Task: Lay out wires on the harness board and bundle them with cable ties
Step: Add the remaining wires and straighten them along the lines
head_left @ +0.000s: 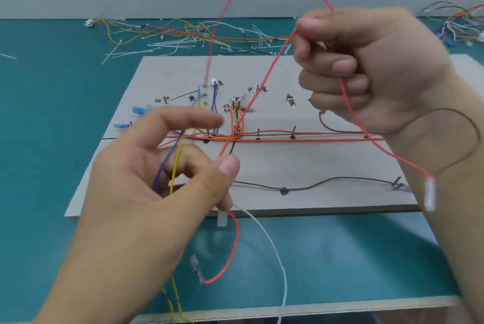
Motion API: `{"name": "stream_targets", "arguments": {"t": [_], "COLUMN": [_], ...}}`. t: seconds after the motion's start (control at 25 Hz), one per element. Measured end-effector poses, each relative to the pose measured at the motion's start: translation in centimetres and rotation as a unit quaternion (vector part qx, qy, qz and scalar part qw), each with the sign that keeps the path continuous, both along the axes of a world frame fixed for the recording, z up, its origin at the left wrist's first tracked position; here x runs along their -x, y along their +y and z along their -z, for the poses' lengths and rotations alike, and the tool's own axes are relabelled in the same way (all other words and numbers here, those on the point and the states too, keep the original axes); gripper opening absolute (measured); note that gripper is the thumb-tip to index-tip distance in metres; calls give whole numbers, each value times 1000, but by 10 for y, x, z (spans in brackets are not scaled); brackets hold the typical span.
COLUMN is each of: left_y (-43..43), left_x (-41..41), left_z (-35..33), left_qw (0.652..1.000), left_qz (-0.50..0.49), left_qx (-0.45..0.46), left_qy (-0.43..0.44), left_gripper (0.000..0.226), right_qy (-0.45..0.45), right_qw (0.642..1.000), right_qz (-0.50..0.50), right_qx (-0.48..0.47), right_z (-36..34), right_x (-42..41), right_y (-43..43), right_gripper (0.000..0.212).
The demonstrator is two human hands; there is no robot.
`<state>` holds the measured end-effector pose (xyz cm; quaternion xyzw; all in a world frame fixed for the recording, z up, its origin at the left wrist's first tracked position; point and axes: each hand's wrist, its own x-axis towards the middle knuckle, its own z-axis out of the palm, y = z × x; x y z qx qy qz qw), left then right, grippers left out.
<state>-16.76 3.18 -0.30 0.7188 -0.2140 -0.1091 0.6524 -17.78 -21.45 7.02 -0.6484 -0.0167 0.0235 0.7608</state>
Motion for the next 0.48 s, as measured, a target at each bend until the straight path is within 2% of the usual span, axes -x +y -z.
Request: {"name": "stream_targets", "arguments": {"t": [0.08,0.2,0.28,0.48], "left_y": [-2,0,-3,-13], "left_x": [-2,5,7,8], "left_z": [-7,-11,-8,-8], "left_qw": [998,995,994,995], "left_qz": [11,77,89,64], "left_qx": [-3,70,58,64], "left_qy": [-54,-3,8,40], "left_gripper": [23,38,48,42], "right_qy": [10,19,23,30], "right_qw": [998,989,982,973], "right_qz": [28,94,132,181], "right_qx": [-49,-110,-133,-137], "right_z": [2,2,2,6], "right_x": [-3,-6,-6,-9], "right_y": [4,-3,-8,-10], "right_gripper": [17,27,32,32]}}
